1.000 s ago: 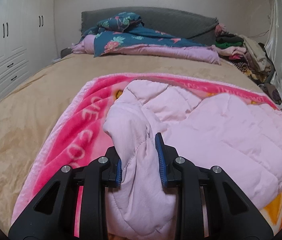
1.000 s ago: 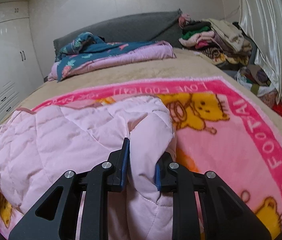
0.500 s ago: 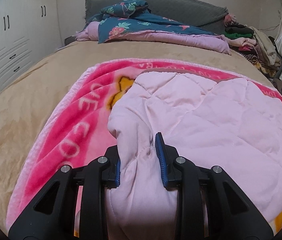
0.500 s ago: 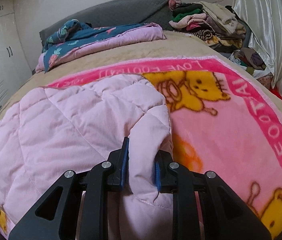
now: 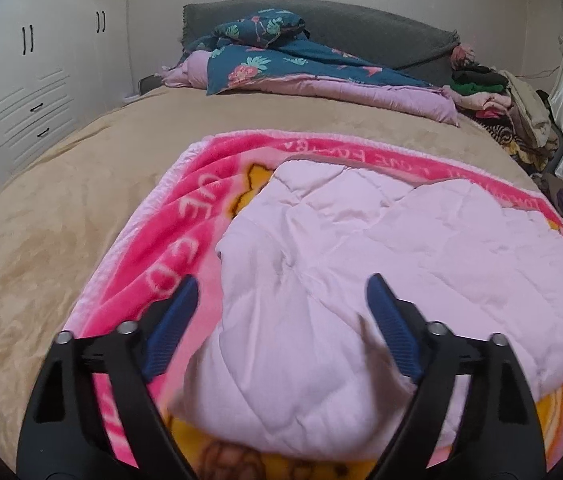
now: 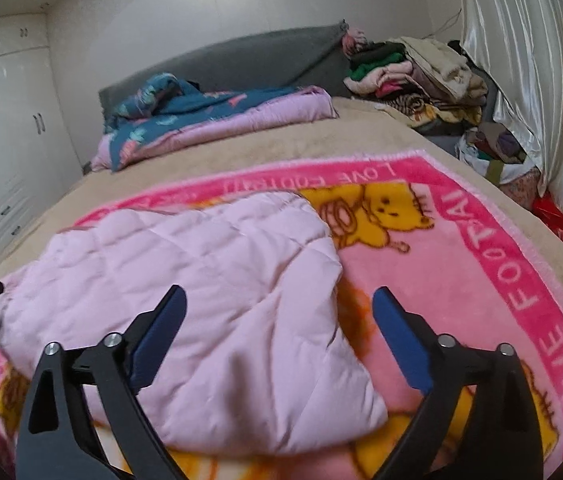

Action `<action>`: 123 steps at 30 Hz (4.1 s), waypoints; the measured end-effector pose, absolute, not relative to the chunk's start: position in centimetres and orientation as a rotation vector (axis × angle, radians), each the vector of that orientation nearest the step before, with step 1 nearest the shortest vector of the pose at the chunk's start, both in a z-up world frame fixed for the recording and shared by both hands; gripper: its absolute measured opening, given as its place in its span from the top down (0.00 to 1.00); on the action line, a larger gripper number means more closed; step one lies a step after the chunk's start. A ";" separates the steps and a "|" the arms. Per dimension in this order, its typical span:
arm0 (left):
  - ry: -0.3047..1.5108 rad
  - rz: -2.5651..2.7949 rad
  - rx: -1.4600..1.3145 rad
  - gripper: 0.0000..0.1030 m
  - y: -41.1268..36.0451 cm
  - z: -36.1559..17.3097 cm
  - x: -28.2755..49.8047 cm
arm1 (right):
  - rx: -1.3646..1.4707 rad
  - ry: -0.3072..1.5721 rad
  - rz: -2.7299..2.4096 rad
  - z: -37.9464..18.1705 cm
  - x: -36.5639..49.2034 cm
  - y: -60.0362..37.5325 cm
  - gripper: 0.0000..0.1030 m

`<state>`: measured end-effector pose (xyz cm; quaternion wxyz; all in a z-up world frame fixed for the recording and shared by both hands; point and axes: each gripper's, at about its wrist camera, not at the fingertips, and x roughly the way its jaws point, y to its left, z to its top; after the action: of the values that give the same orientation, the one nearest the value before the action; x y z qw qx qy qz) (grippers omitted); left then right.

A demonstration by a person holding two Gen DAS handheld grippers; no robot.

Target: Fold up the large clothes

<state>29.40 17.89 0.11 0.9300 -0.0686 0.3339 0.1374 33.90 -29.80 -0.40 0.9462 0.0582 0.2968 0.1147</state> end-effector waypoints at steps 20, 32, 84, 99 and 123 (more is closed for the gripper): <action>0.718 0.270 -0.165 0.10 15.2 -1.5 24.2 | 0.211 0.674 0.255 -3.4 27.2 -31.2 0.04; 0.760 0.263 -0.215 0.09 14.8 -3.4 23.0 | 0.277 0.736 0.228 -6.0 26.0 -31.4 0.04; 0.778 0.140 -0.964 0.08 19.3 -9.9 28.3 | 0.709 0.886 0.174 -9.6 33.2 -30.7 0.04; 0.750 0.118 -1.007 0.08 20.1 -10.9 28.7 | 0.792 0.889 0.161 -10.9 36.2 -30.2 0.04; 0.674 0.135 -0.839 0.28 19.3 -8.9 27.2 | 0.606 0.743 0.237 -8.9 36.1 -28.7 0.32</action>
<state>27.17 19.25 -8.92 0.8566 -0.3991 0.3207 0.0641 36.09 -28.67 -8.91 0.8804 0.2909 0.3568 0.1137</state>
